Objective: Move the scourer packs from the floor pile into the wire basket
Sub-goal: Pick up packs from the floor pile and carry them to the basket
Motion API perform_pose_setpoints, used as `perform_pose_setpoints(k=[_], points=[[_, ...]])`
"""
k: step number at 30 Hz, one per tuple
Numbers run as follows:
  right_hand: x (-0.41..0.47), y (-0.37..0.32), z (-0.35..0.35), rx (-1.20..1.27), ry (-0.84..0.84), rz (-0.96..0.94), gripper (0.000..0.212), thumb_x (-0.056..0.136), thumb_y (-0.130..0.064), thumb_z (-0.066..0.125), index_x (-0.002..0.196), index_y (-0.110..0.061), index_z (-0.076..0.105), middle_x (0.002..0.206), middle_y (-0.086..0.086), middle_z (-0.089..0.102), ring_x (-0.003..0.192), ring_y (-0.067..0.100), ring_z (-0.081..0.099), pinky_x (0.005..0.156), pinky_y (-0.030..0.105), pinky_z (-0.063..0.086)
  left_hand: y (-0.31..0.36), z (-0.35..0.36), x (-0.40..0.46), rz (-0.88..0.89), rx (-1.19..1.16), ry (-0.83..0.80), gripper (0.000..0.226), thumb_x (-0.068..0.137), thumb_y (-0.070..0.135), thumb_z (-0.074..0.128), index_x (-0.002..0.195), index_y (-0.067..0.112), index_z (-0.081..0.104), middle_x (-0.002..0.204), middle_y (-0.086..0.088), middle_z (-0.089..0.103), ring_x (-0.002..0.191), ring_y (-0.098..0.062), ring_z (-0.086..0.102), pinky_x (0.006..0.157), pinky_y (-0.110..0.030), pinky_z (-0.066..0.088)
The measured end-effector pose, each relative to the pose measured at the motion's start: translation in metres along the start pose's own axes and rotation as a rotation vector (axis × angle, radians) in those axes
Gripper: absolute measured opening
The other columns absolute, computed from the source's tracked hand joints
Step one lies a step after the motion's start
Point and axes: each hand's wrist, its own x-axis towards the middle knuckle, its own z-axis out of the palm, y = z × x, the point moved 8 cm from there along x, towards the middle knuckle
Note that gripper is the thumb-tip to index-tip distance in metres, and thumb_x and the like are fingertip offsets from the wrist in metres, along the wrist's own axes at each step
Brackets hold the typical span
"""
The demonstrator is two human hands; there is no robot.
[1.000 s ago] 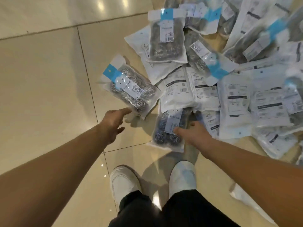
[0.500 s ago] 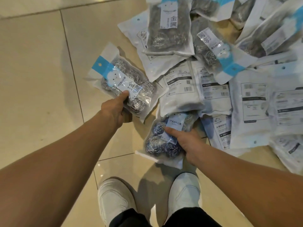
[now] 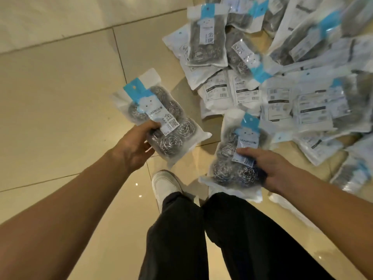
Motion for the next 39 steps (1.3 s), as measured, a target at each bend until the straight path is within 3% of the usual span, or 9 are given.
perform_pose_setpoints(k=[5, 9, 12, 17, 22, 25, 29, 34, 39], points=[[-0.147, -0.038, -0.031, -0.154, -0.064, -0.218, 0.073, 0.067, -0.019, 0.098, 0.130, -0.015, 0.062, 0.113, 0.011, 0.080, 0.099, 0.033, 0.079, 0.092, 0.054, 0.063, 0.033, 0.012, -0.173, 0.004, -0.038, -0.248, 0.041, 0.103, 0.018, 0.051, 0.142, 0.015, 0.061, 0.135, -0.011, 0.072, 0.122, -0.031, 0.070, 0.099, -0.046, 0.059], [-0.298, -0.065, -0.065, -0.225, -0.041, -0.358, 0.063, 0.072, -0.020, 0.096, 0.127, -0.019, 0.063, 0.115, 0.005, 0.079, 0.099, 0.026, 0.079, 0.094, 0.052, 0.063, 0.039, 0.021, -0.338, -0.045, 0.054, -0.266, 0.039, 0.098, 0.020, 0.052, 0.133, 0.013, 0.067, 0.126, -0.016, 0.076, 0.101, -0.031, 0.079, 0.074, -0.039, 0.067], [-0.401, -0.091, -0.087, -0.238, -0.109, -0.490, 0.062, 0.070, -0.023, 0.095, 0.125, -0.016, 0.067, 0.116, 0.008, 0.079, 0.099, 0.026, 0.078, 0.095, 0.052, 0.062, 0.053, 0.028, -0.440, 0.019, 0.123, -0.317, 0.040, 0.094, 0.020, 0.054, 0.131, 0.013, 0.069, 0.125, -0.016, 0.076, 0.101, -0.030, 0.079, 0.079, -0.038, 0.066], [-0.527, -0.131, -0.128, -0.160, -0.151, -0.701, 0.064, 0.086, -0.013, 0.087, 0.141, -0.018, 0.054, 0.117, -0.009, 0.078, 0.098, 0.002, 0.077, 0.078, 0.015, 0.060, 0.101, 0.052, -0.546, 0.238, 0.225, -0.374, 0.049, 0.090, 0.021, 0.065, 0.137, 0.006, 0.062, 0.125, -0.021, 0.075, 0.108, -0.037, 0.075, 0.083, -0.038, 0.066], [-0.583, -0.138, -0.168, -0.047, -0.091, -0.810, 0.089, 0.079, -0.024, 0.093, 0.153, -0.028, 0.044, 0.136, -0.017, 0.069, 0.123, 0.005, 0.068, 0.106, 0.036, 0.055, 0.123, 0.080, -0.588, 0.352, 0.251, -0.376, 0.044, 0.084, 0.015, 0.066, 0.127, 0.006, 0.065, 0.118, -0.027, 0.075, 0.094, -0.036, 0.078, 0.081, -0.045, 0.066], [-0.599, -0.130, -0.181, 0.018, -0.049, -0.823, 0.064, 0.083, -0.010, 0.086, 0.138, -0.025, 0.057, 0.123, -0.005, 0.078, 0.115, 0.016, 0.075, 0.098, 0.039, 0.059, 0.133, 0.098, -0.587, 0.336, 0.266, -0.377, 0.046, 0.077, 0.016, 0.067, 0.123, 0.006, 0.066, 0.118, -0.030, 0.074, 0.101, -0.044, 0.074, 0.103, -0.060, 0.053], [-0.611, -0.117, -0.192, 0.102, 0.055, -0.815, 0.054, 0.087, 0.001, 0.080, 0.132, -0.022, 0.061, 0.109, -0.010, 0.082, 0.101, 0.008, 0.078, 0.081, 0.019, 0.063, 0.144, 0.132, -0.586, 0.274, 0.346, -0.446, 0.041, 0.086, 0.010, 0.061, 0.127, 0.003, 0.063, 0.112, -0.029, 0.076, 0.095, -0.043, 0.076, 0.078, -0.048, 0.065], [-0.617, -0.087, -0.210, 0.298, 0.233, -0.706, 0.107, 0.060, -0.040, 0.100, 0.152, -0.018, 0.049, 0.131, 0.001, 0.075, 0.115, 0.019, 0.074, 0.093, 0.037, 0.063, 0.165, 0.179, -0.585, 0.217, 0.576, -0.578, 0.040, 0.091, 0.004, 0.056, 0.130, 0.002, 0.062, 0.115, -0.028, 0.076, 0.105, -0.047, 0.074, 0.098, -0.055, 0.055], [-0.641, -0.049, -0.236, 0.427, 0.434, -0.688, 0.067, 0.065, -0.034, 0.095, 0.124, -0.026, 0.065, 0.097, -0.014, 0.082, 0.083, 0.003, 0.078, 0.069, 0.021, 0.059, 0.166, 0.242, -0.600, 0.197, 0.819, -0.735, 0.045, 0.087, 0.011, 0.067, 0.131, 0.003, 0.062, 0.119, -0.026, 0.075, 0.109, -0.045, 0.074, 0.105, -0.056, 0.051]])
